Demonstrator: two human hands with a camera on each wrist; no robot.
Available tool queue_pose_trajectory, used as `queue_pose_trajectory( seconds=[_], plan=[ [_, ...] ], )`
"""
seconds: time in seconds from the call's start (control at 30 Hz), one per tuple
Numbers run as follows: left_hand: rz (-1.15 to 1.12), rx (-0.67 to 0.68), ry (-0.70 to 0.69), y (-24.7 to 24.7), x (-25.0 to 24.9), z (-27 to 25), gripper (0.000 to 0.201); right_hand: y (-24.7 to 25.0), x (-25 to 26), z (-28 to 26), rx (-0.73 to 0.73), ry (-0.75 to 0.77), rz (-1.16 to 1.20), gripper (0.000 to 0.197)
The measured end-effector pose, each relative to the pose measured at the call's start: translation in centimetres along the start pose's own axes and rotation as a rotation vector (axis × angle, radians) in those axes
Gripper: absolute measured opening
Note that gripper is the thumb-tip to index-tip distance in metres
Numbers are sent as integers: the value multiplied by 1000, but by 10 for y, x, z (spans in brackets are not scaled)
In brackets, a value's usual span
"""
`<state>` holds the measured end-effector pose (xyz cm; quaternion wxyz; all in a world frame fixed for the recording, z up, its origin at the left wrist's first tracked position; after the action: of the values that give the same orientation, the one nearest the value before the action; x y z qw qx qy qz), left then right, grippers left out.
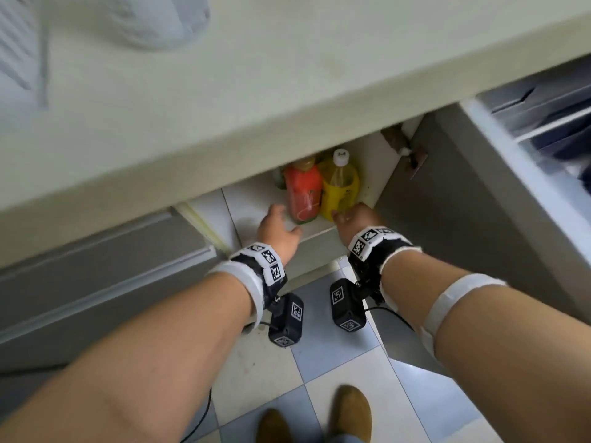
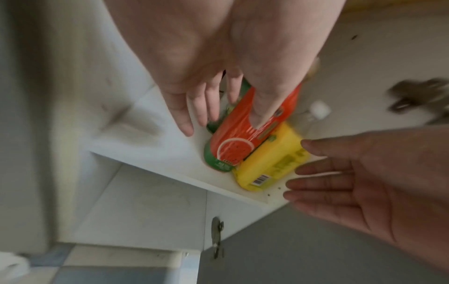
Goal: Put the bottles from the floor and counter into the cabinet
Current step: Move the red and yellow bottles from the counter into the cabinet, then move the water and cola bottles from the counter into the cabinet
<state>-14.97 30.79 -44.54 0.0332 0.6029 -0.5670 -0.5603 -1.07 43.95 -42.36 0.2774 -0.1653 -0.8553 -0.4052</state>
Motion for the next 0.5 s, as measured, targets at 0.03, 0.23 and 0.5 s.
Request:
queue_pose_trajectory(
  seconds=[0.03,0.23,0.5],
  plan=[
    [23,38,-9,12,-7,-19,45,8,10,-20,22,-10,-19,40],
    [159,260,-198,122,-109,-139,21,99,110,-159,89,20,-89,30],
    [-39,-244,-227,318,-222,-187,20,218,276,-213,17,316,26,22]
  ],
)
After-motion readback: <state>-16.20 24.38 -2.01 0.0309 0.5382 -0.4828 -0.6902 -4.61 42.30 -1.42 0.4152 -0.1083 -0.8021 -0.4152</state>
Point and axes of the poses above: each hand's wrist, its own z-axis towards the middle knuckle, its own y-axis out of the back of the hand, x = y × z, the point moved 7 cm from there along z, towards the middle knuckle, and after that the axes turned 8 degrees about z, right-handed, at the moved point
